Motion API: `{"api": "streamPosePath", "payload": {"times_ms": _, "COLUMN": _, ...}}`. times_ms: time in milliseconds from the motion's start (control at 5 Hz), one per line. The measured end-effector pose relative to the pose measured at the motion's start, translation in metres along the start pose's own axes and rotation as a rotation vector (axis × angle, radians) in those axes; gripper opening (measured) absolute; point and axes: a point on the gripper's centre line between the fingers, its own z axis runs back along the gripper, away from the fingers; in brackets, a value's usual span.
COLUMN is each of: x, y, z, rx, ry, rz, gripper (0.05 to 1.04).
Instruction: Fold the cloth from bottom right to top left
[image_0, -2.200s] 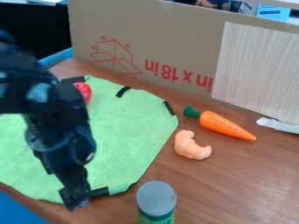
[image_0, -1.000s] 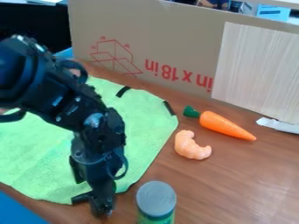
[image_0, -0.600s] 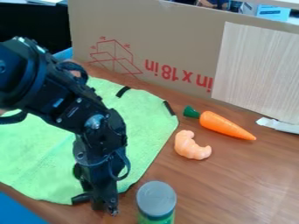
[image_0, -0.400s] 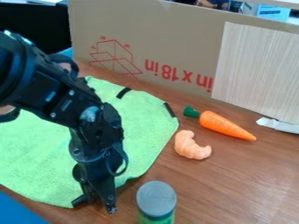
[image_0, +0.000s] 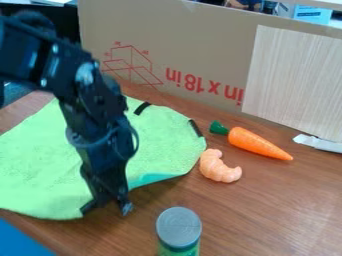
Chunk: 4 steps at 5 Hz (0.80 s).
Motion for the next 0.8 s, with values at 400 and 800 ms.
{"api": "streamPosePath", "payload": {"times_ms": 400, "x": 0.034, "y": 0.039, "z": 0.011, "rx": -0.022, "ry": 0.098, "rz": 0.035, "gripper": 0.054}}
{"api": "streamPosePath", "payload": {"times_ms": 800, "x": 0.053, "y": 0.076, "z": 0.014, "rx": -0.046, "ry": 0.166, "rz": 0.032, "gripper": 0.054}}
